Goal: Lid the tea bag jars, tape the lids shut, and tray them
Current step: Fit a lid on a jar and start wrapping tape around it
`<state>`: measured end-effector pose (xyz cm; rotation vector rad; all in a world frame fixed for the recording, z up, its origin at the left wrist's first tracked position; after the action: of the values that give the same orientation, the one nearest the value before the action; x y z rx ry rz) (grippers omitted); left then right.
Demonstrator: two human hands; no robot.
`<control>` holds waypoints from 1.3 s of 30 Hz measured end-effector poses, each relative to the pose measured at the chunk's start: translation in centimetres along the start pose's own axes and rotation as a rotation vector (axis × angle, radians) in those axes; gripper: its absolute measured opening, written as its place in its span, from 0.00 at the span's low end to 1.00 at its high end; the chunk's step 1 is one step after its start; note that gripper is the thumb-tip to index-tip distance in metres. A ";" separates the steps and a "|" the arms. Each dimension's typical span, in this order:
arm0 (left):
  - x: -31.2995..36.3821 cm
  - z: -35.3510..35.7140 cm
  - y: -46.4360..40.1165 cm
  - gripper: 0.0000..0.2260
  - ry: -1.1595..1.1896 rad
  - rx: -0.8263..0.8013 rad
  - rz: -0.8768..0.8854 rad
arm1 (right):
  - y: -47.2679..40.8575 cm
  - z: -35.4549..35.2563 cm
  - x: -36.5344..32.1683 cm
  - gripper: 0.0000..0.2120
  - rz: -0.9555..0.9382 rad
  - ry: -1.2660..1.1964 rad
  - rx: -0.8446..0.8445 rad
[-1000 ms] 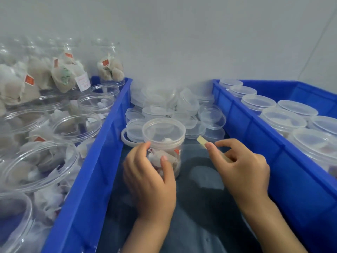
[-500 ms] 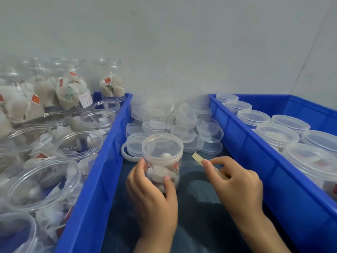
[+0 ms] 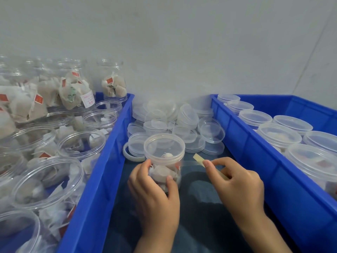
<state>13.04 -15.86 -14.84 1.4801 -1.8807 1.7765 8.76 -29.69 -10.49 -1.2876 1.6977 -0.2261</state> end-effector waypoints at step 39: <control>1.3 -1.2 -1.6 0.41 0.624 -0.393 -0.479 | -1.5 -0.5 1.9 0.09 0.167 0.349 -0.179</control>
<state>12.99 -15.25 -12.50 0.9672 -1.3159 1.3307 9.40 -32.07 -10.31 -1.2808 2.1536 -0.2130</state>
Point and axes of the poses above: each hand's wrist, its own y-axis away from the middle knuckle, its own z-axis out of the palm, x = y × z, the point moved 1 cm from there along -y, towards the middle knuckle, and after that the axes turned 2 degrees about y, right-handed, at the moved point
